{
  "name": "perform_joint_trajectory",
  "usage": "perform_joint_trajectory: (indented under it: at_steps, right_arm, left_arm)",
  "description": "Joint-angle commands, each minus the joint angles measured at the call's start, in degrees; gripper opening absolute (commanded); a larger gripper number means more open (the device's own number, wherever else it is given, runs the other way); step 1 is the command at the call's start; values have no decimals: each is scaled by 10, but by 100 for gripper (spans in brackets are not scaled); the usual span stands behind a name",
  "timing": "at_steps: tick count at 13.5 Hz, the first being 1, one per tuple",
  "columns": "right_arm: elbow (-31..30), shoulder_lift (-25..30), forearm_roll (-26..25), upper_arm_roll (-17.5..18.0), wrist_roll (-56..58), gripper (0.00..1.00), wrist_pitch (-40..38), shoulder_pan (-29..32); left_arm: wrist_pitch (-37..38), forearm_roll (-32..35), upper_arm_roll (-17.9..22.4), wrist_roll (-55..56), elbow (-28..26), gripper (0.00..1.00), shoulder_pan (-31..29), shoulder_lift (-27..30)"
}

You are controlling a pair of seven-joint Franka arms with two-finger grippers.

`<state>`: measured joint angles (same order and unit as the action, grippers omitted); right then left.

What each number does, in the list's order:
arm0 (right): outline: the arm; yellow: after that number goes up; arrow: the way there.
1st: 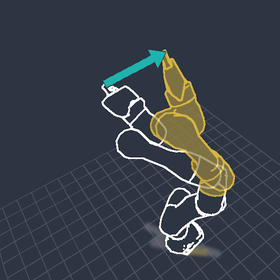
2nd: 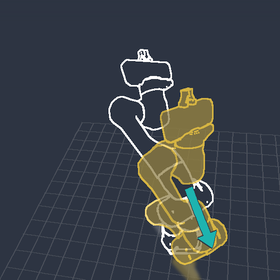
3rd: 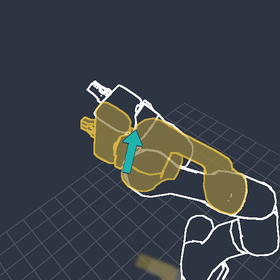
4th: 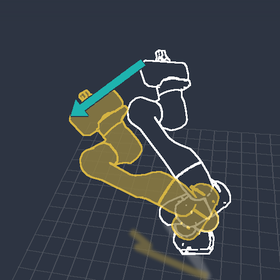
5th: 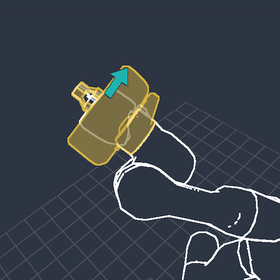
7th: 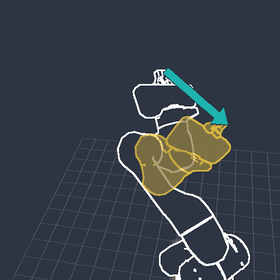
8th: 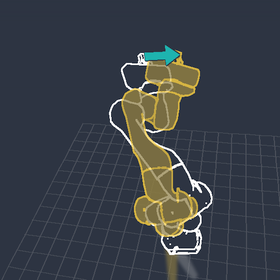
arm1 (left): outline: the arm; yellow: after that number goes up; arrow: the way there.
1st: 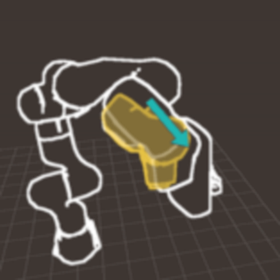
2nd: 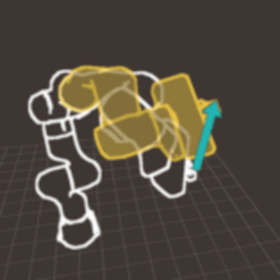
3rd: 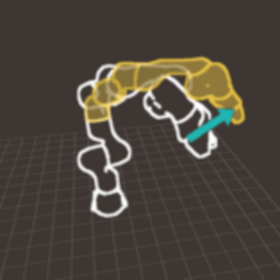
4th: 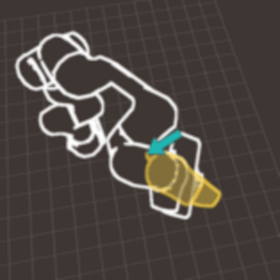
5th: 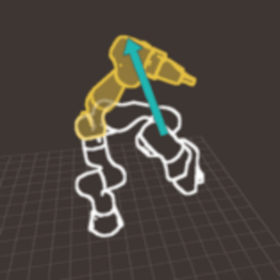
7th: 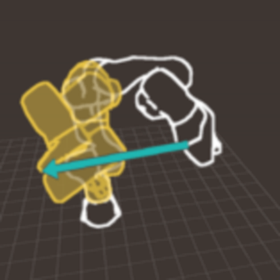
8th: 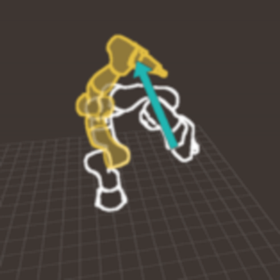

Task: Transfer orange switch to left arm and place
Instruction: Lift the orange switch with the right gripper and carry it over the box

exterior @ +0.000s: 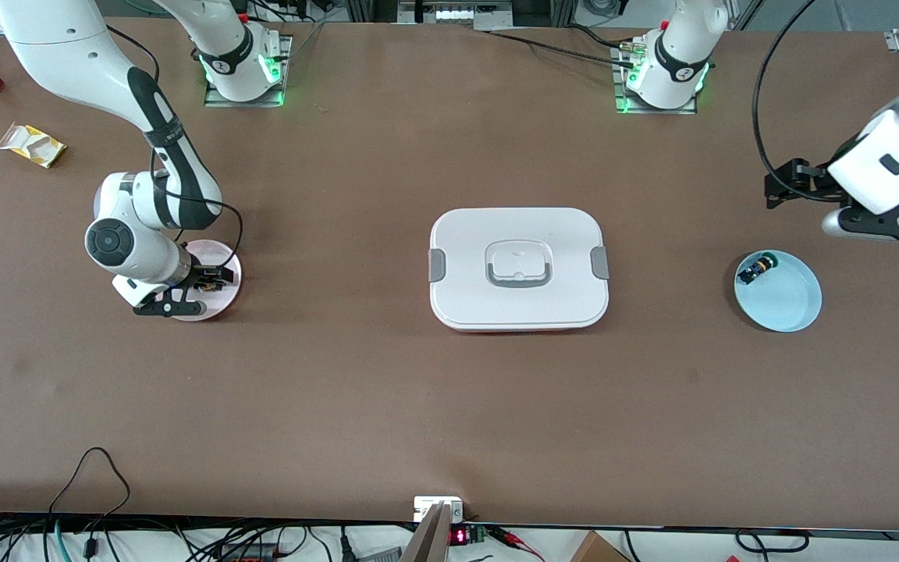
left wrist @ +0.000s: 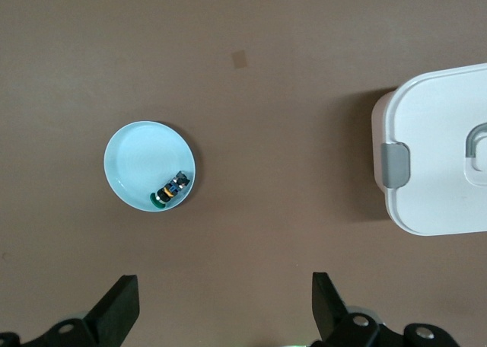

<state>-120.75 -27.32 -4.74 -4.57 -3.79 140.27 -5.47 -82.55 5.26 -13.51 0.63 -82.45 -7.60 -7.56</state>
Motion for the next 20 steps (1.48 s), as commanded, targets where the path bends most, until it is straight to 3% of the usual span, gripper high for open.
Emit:
perform_joint_trajectory:
  at_steps: [1,4,8,11,13,17,20]
  right_arm:
    - [-11,14,-10,-1,-8,22,-10,5]
    - [-2,36,-8,3,4,9,-45,5]
    - [59,87,1,14,59,7,-148,-1]
    - [136,111,71,23,122,6,-249,-2]
    - [169,127,116,23,147,3,-256,-3]
    - [196,165,146,34,256,1,-256,-31]
    - [226,176,211,55,317,1,-248,-41]
  left_arm:
    - [0,-2,-3,-5,10,100,-20,-1]
    - [-14,-10,-3,-11,9,100,-50,-7]
    - [-26,-47,-4,-12,9,100,-70,-23]
    - [-26,-53,-3,-12,10,100,-83,-39]
    - [-25,-47,-4,-11,10,100,-83,-45]
    - [-19,-47,-4,-12,10,100,-87,-41]
    - [-14,-47,-8,-12,8,100,-94,25]
